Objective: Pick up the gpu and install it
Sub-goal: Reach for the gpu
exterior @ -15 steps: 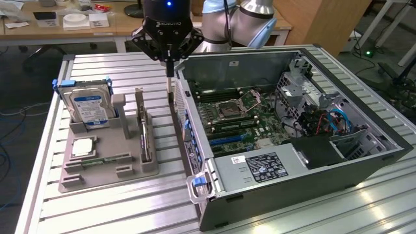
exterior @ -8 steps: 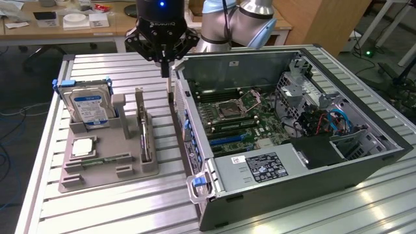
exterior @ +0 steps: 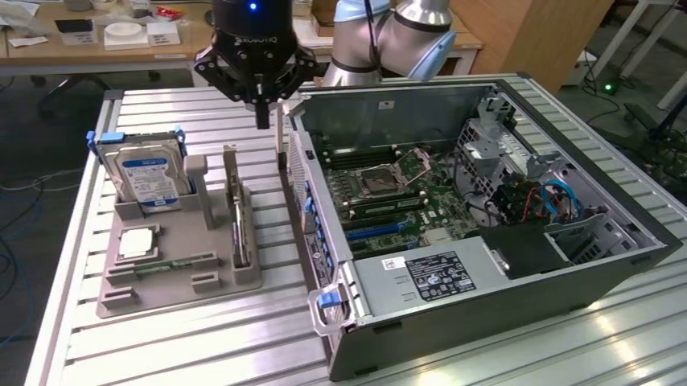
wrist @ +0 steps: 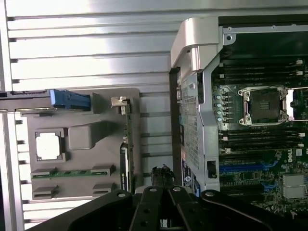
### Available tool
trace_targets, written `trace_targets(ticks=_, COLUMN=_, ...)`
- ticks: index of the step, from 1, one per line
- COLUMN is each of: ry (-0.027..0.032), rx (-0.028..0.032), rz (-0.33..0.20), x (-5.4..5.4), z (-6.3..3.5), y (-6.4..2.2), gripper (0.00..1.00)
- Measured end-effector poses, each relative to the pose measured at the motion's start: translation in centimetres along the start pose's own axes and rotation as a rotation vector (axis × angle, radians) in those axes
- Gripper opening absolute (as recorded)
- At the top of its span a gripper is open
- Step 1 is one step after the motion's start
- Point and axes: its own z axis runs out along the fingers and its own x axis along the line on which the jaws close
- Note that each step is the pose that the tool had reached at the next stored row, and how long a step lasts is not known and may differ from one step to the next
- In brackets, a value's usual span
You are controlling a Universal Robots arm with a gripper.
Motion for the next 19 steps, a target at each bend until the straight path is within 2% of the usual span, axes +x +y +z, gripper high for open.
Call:
trace_targets(ticks=13, ry=0.0007, rx=0.0001, rz=0.000, x=2.1, z=0.01, y=-0.16, gripper=0.10)
trace_targets(ticks=14, ry=0.0008, rx=0.0000, rz=0.000, x=2.6, z=0.01, y=-0.20, gripper=0.10)
trace_targets(ticks=19, ry=0.0010, rx=0.0001, rz=0.000, x=3.5, z=0.01, y=-0.27, gripper=0.10)
